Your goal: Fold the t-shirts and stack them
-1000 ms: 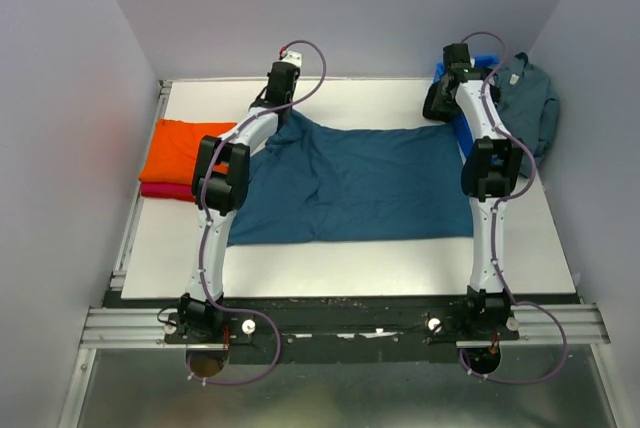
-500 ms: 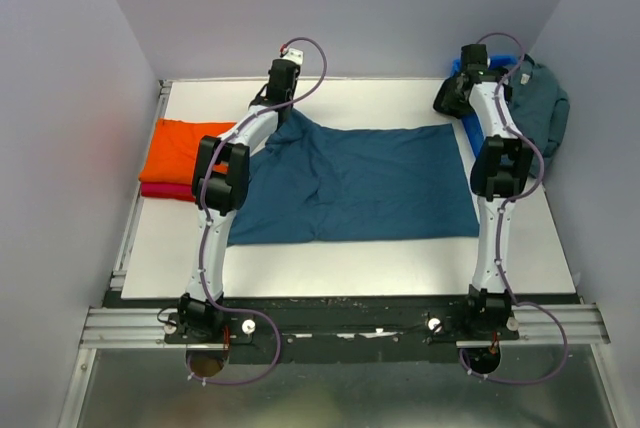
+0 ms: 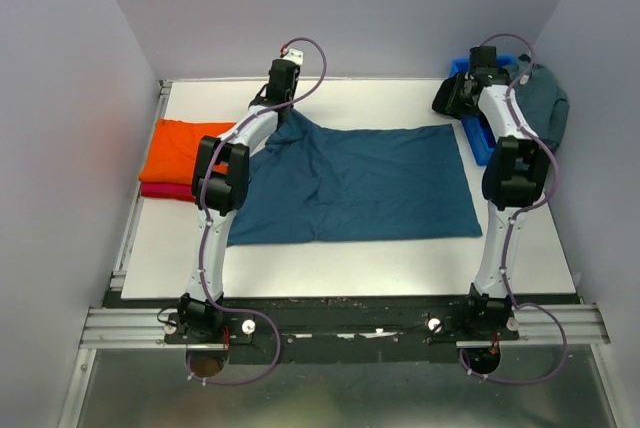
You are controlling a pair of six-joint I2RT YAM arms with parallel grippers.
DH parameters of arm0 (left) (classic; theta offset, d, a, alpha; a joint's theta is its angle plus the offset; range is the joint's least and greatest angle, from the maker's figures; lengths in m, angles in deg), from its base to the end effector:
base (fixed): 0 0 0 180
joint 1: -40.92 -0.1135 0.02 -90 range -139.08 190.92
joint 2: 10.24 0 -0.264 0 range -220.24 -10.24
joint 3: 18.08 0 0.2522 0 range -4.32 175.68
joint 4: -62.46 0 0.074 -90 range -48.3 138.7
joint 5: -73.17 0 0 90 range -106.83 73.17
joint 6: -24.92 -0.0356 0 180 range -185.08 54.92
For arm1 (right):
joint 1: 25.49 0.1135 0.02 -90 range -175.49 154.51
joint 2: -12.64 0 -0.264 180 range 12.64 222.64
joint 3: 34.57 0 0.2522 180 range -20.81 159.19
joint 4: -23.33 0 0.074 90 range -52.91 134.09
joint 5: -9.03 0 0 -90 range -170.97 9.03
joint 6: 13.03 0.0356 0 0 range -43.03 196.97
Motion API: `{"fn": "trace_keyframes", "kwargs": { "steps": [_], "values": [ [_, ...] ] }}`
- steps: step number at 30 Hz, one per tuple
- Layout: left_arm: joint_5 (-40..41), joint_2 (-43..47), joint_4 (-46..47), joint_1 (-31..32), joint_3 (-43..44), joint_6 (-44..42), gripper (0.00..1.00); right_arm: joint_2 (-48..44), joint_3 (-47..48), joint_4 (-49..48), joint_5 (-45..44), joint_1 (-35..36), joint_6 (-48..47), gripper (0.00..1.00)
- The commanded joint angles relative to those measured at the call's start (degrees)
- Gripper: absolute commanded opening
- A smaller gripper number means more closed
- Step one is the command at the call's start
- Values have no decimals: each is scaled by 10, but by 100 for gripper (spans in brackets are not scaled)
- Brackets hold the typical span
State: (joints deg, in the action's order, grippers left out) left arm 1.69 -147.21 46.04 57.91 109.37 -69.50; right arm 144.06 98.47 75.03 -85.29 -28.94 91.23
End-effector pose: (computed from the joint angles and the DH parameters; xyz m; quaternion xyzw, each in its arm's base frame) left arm 0.5375 -0.1524 0.2048 0.0716 0.8380 0.0783 0.5352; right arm 0.5159 -0.0338 0.2346 0.1573 0.9261 -0.0031 0.3429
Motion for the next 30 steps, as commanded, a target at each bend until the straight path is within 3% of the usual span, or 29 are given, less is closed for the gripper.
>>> {"fn": "trace_keyframes", "kwargs": {
  "steps": [1, 5, 10, 18, 23, 30],
  "values": [
    [-15, 6, 1, 0, 10, 7, 0, 46, 30, 15, 7, -3, -14, 44],
    [-21, 6, -1, 1, 11, 8, 0, 103, 100, 59, -8, -2, -20, 44],
    [-22, 6, -2, 2, 12, 6, 0, 139, 120, 59, -18, -3, -25, 45],
    [-21, 7, -3, 3, 13, 5, 0, 133, 111, 58, -25, -2, -19, 27],
    [-22, 10, -4, 4, 12, 4, 0, 115, 105, 57, -19, -2, -20, 1],
    [-10, 21, 1, 13, 4, 3, 0, 40, 53, 24, -24, -3, -20, 1]
  ]
}}
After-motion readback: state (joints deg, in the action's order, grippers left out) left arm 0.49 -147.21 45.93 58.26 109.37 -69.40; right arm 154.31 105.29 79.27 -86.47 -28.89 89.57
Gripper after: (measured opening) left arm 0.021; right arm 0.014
